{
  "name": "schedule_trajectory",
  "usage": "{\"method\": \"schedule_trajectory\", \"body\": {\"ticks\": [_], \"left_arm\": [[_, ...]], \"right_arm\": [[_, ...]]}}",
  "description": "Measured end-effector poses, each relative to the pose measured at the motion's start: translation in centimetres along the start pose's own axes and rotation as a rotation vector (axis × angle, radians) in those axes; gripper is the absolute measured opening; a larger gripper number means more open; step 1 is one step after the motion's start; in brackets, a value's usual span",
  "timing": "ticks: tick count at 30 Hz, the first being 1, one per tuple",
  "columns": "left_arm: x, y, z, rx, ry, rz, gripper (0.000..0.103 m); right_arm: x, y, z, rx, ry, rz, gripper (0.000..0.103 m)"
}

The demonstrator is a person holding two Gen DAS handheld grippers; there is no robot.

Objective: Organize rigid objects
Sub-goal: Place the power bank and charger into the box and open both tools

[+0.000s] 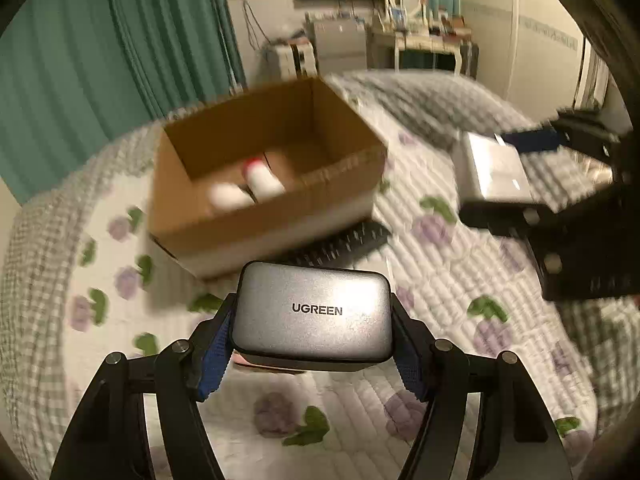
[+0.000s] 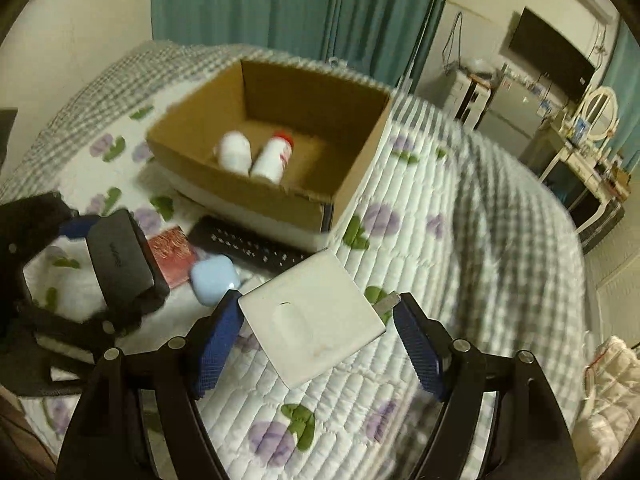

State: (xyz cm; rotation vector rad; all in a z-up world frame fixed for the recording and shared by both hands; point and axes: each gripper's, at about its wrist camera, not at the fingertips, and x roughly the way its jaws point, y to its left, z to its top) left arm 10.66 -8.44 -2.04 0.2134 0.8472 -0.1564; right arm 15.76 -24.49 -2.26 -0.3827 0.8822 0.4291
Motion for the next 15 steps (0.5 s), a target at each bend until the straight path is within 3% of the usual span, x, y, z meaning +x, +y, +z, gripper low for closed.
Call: {"method": "schedule_trajectory", "body": {"ticks": [9,15], "left_arm": [[-7.4,3.9,2.2,-0.063,-0.147,0.031,0.070],[-9.2,6.6,4.5,-0.101,-0.208,0.063,0.070]], "right_arm": [[-8.4,1.7,0.7,-0.018,-0.072,-0.054,0.077],[-12.1,2.2,4.2,0.008,-0.171,-0.065,0.077]]}}
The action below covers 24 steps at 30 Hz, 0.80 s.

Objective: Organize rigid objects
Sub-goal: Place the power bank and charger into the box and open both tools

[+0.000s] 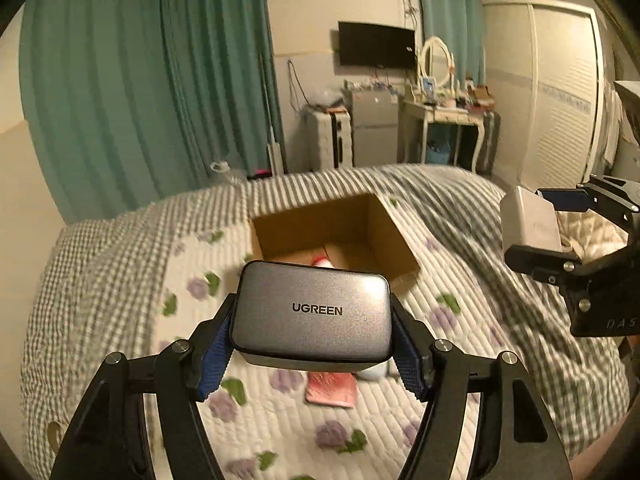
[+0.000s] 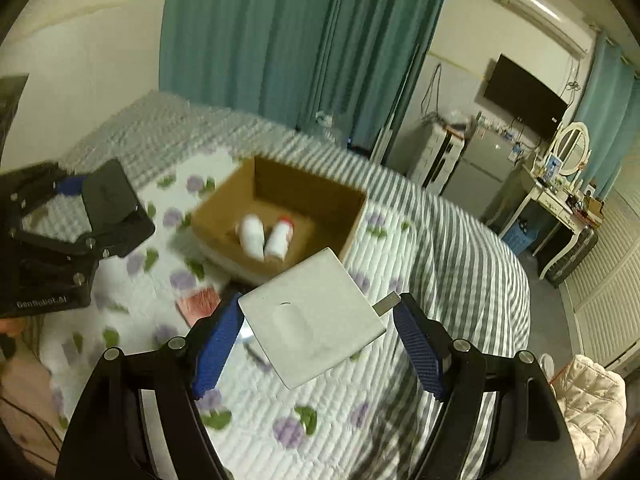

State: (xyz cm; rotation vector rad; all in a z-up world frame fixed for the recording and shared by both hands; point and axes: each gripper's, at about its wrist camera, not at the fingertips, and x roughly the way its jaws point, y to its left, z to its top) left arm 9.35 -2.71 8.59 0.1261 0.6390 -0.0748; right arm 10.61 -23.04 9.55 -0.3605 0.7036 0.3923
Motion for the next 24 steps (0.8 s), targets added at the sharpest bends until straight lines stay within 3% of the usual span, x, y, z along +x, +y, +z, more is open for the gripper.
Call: {"method": "schedule_trajectory", "body": {"ticks": [7,12,20,24], "left_arm": [[3.6,3.0,6.2,-0.028,-0.056,0.045,0.070],[9.5,4.0,8.0,-0.039,-0.050,0.048,0.070],[20.9,3.7,4.3,0.000,0.076,0.022,0.070],[24.3,3.0,3.0,0.042,0.115,0.032,0.070]], "right_arm": [[1.7,-0.8,7.5,0.031,-0.127,0.000,0.077],[7.1,-2.3,12.0,0.105,-0.148,-0.016,0.077],[20.5,-3.3,10.8,0.174,-0.024,0.012,0.077],[24.3,-2.9,9.4,0.164,0.008,0.022,0.076]]}}
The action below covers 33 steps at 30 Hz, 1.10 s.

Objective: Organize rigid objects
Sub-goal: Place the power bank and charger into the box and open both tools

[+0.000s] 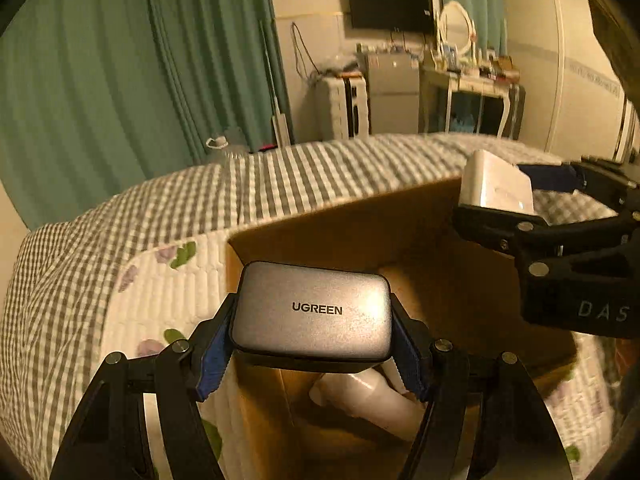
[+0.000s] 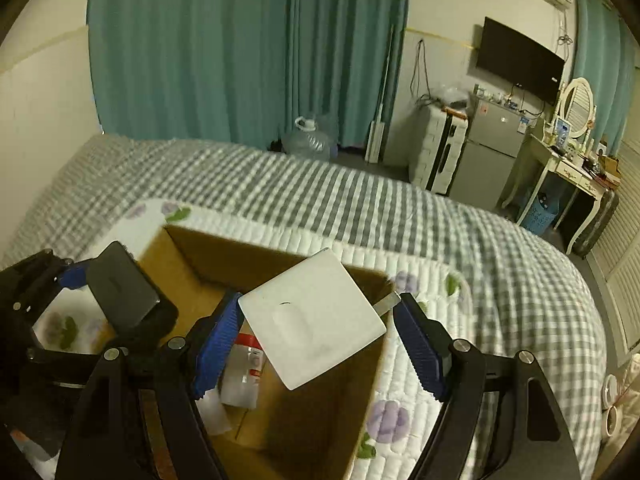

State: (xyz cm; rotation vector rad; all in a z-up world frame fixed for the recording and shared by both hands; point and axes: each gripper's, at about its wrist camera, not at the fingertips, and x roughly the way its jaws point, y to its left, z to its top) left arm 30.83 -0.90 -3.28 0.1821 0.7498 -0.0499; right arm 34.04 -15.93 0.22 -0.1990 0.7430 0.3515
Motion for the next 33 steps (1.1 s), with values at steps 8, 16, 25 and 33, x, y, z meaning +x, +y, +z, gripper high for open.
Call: {"method": "schedule_trajectory", "body": {"ticks": [8,16,25,33], "left_arm": [[0.1,-1.2,0.0,0.051,-0.052,-0.007,0.069],[-5.8,-2.4,0.8,0.109,-0.062,0.021,0.078],[-16.9,-0.7,-1.6,0.011,-0.057,0.018,0.099],[-23.3,0.1,-5.9,-0.065,-0.084,0.011,0.103]], "right_arm": [[3.6,-0.6,-0.7,0.013,0.003,-0.015,0.078],[-1.4,-1.5,0.7,0.016,-0.043,-0.088,0.082],[-15.0,-2.3,-0.5,0.012,-0.060,-0.232,0.094],[-22.4,-1.4,-6.2,0.075,-0.003,-0.190,0.095]]}}
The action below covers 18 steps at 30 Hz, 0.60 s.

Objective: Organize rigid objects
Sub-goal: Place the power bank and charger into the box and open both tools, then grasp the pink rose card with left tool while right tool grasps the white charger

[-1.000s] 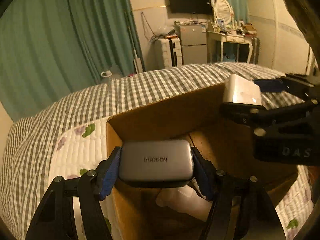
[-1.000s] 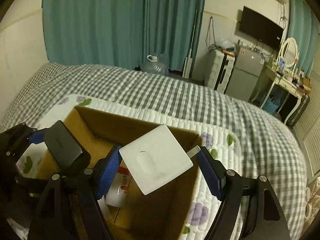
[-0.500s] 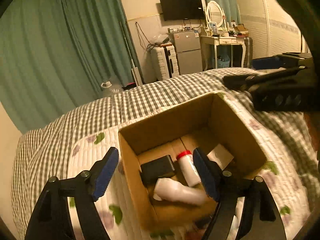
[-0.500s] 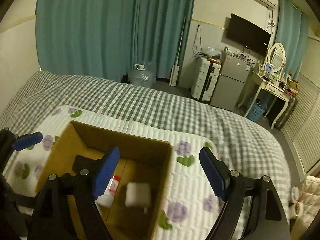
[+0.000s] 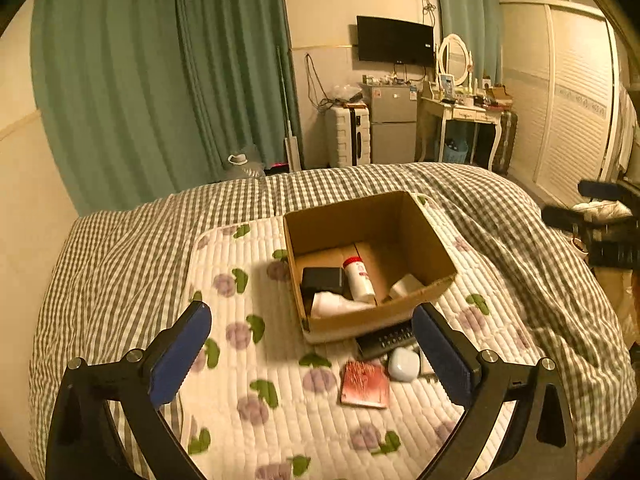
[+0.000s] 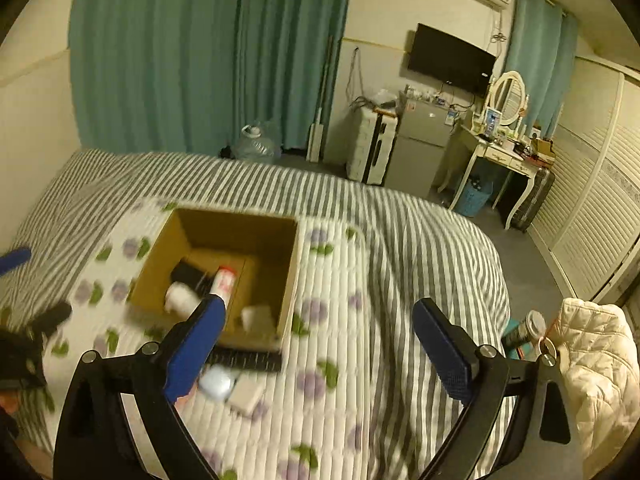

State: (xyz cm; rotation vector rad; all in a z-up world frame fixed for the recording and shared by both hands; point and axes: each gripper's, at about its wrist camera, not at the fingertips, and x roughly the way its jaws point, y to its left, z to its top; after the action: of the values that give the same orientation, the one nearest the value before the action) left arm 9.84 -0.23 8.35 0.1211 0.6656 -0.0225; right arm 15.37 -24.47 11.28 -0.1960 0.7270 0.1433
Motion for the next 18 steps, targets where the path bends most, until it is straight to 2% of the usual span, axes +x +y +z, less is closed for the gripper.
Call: {"method": "schedule_trajectory", "body": {"ticks": [4,7,11,18], "left_arm": [[-0.4,-0.4,-2.6,-0.008,-0.013,0.008,0.103],[1.2,-0.3,-4.1,-0.055,0.003,-0.007,0.103],[4.7,-0.1,-6.1,-0.101,0.041,0.010,0.103],[11.0,0.8,-11.0,-0.163,0.162,0.053,0.103]], "right_arm": [[-1.5,2.0,-3.7,-0.055,-0.024,-0.011,0.095],[-0.3,3.6,-6.0,-0.070,-0.002,-0.008,0.095],[3.5,5.3,-8.5,-0.069,0.069,0.016,0.095],[11.1,6.0,-11.8,-0.100,0.195,0.037,0.095]]}}
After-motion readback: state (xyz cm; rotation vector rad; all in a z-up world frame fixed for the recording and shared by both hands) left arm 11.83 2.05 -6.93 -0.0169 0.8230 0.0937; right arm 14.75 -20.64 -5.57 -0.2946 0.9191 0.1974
